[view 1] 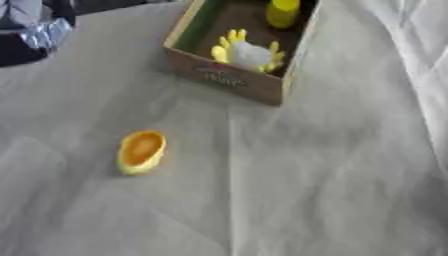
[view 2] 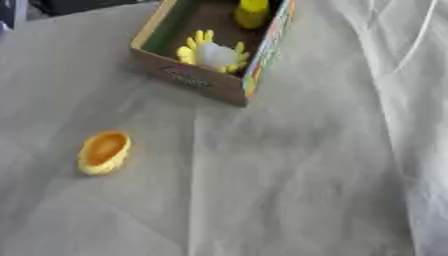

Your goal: Pick up objects on the table and place them in the box.

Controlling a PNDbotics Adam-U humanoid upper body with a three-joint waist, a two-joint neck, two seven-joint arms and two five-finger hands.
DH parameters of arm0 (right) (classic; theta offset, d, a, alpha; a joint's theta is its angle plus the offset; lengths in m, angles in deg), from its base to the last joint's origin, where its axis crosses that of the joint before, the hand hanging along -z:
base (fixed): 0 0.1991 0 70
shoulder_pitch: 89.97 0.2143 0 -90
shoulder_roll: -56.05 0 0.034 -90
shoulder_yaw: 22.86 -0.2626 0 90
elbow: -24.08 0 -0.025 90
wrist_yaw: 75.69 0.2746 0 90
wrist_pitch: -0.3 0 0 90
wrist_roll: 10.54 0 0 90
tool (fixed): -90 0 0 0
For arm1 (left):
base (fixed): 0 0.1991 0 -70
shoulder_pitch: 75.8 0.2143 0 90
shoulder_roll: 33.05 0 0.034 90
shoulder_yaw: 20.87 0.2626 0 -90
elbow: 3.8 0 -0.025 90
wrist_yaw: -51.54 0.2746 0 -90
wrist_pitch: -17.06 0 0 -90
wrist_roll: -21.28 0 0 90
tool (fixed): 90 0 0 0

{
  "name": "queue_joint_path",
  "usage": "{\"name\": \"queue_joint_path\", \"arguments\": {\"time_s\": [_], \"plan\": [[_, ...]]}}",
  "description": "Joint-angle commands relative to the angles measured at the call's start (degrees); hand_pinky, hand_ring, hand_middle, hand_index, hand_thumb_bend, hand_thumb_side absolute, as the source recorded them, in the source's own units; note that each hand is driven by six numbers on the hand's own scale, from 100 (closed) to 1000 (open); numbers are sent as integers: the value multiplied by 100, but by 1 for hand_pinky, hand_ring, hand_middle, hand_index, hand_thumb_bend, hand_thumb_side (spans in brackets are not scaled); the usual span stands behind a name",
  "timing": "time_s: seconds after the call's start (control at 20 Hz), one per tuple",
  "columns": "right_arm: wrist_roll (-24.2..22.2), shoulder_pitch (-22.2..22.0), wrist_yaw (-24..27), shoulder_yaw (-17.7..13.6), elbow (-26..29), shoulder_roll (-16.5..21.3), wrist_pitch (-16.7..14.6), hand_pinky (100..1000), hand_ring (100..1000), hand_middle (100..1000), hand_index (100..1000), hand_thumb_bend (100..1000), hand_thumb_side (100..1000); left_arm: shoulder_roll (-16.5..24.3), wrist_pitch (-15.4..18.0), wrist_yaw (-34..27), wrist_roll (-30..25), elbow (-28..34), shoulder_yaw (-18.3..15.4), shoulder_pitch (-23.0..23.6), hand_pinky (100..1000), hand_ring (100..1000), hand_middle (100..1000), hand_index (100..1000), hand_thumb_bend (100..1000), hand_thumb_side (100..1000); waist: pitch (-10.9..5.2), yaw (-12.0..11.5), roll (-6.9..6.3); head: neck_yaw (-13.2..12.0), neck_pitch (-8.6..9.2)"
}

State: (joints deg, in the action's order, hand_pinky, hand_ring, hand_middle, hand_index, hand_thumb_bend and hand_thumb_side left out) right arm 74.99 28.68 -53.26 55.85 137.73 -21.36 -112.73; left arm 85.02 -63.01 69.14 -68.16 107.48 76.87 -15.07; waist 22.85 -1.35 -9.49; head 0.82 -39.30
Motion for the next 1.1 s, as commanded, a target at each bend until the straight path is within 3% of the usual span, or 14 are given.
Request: {"name": "queue_joint_path", "arguments": {"time_s": [0.05, 0.25, 0.6, 0.7, 0.85, 1.1], "plan": [[67, 16, -82, -77, 94, 168, -10, 890, 1000, 682, 866, 100, 589, 408, 250, 173, -144, 314, 108, 236, 853, 813, 770, 884, 237, 197, -149, -30, 58, 62, -28], [92, -5, -105, -85, 94, 157, -14, 890, 1000, 682, 866, 100, 589, 375, 522, 487, -201, 331, 337, 479, 857, 820, 779, 885, 227, 231, -148, -62, 89, 114, -26], [86, -9, -112, -77, 94, 145, -17, 890, 1000, 682, 866, 100, 588, 297, 193, 595, -723, 332, 549, 719, 885, 847, 804, 911, 271, 261, -139, -81, 119, 242, 36], [91, -7, -111, -77, 94, 141, -19, 890, 1000, 682, 866, 100, 588, 267, 89, 588, -908, 332, 588, 727, 889, 850, 804, 909, 284, 314, -140, -78, 126, 266, 57], [95, -4, -106, -71, 94, 138, -16, 890, 1000, 682, 865, 100, 589, 241, -9, 585, -1189, 332, 681, 678, 893, 856, 811, 908, 311, 287, -145, -74, 125, 274, 61], [89, 17, -87, -51, 94, 134, 9, 890, 1000, 682, 865, 100, 589, 284, 71, 576, -1856, 332, 886, 705, 903, 868, 823, 915, 334, 327, -154, -62, 111, 265, 35]]}}
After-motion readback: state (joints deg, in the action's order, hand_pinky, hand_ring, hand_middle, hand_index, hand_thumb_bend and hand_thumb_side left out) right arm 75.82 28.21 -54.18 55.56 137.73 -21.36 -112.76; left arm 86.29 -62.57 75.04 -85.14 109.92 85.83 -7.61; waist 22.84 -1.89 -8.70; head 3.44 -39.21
